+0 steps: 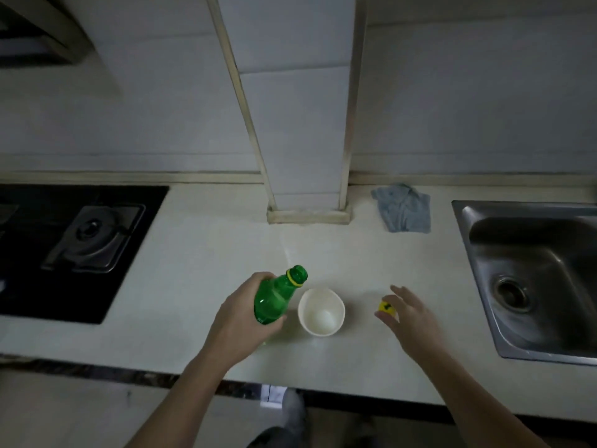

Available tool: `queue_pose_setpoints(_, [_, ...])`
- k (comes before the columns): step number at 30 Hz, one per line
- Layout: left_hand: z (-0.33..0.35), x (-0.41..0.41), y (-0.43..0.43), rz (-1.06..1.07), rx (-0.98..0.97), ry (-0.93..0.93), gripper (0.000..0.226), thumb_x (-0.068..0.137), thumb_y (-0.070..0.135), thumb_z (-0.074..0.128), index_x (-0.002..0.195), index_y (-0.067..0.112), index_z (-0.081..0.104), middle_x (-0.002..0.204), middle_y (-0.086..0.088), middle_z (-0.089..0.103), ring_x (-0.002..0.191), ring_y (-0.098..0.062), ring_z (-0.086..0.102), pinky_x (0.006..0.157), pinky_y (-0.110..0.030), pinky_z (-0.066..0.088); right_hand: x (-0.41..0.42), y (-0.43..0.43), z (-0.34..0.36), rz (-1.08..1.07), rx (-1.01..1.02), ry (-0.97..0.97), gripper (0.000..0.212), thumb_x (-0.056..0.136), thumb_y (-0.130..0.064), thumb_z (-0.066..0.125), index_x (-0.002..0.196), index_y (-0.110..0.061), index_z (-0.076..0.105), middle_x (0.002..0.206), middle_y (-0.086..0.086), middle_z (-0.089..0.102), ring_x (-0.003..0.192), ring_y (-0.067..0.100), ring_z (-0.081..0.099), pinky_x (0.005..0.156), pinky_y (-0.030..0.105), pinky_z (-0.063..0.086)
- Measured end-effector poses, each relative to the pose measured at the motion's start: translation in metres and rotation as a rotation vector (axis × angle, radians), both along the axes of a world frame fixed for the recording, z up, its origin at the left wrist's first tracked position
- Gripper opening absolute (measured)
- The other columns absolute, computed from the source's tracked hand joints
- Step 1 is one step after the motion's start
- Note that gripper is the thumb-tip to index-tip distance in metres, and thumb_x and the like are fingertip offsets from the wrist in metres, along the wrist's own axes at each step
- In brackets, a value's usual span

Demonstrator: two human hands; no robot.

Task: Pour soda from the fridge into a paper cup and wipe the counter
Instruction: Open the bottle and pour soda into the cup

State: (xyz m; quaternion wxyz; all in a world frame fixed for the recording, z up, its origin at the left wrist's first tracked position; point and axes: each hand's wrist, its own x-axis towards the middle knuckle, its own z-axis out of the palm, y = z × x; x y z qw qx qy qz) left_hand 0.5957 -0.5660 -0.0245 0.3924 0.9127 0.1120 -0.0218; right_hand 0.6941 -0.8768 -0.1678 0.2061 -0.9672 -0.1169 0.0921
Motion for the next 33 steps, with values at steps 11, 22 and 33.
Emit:
queue_pose_setpoints(11, [-0.036, -0.041, -0.014, -0.069, 0.334, 0.100, 0.055, 0.075, 0.030, 0.077, 0.120, 0.037, 0.047, 0.103, 0.013, 0.059, 0.080, -0.012, 0.058, 0.065, -0.033, 0.050, -0.030, -0.015, -0.044, 0.027, -0.065, -0.148, 0.052, 0.100, -0.052, 0.041, 0.139, -0.022, 0.054, 0.152, 0.001, 0.044, 0.145, 0.024, 0.030, 0.115, 0.042, 0.034])
queue_pose_setpoints(22, [-0.045, -0.031, -0.015, -0.104, 0.500, 0.131, 0.056, 0.074, 0.032, 0.075, 0.120, 0.036, 0.045, 0.100, 0.012, 0.058, 0.078, -0.017, 0.058, 0.062, -0.034, 0.049, -0.033, -0.017, -0.045, 0.026, -0.043, -0.074, 0.057, 0.098, -0.054, 0.035, 0.148, -0.026, 0.041, 0.159, -0.003, 0.030, 0.150, 0.019, 0.015, 0.121, 0.039, 0.020])
queue_pose_setpoints(33, [-0.045, -0.030, -0.011, -0.130, 0.550, 0.133, 0.057, 0.074, 0.030, 0.076, 0.122, 0.034, 0.046, 0.096, 0.010, 0.056, 0.075, -0.016, 0.053, 0.063, -0.033, 0.046, -0.034, -0.017, -0.052, 0.022, -0.012, -0.115, 0.065, 0.096, -0.061, 0.023, 0.146, -0.024, 0.044, 0.157, 0.000, 0.035, 0.149, 0.022, 0.021, 0.119, 0.044, 0.026])
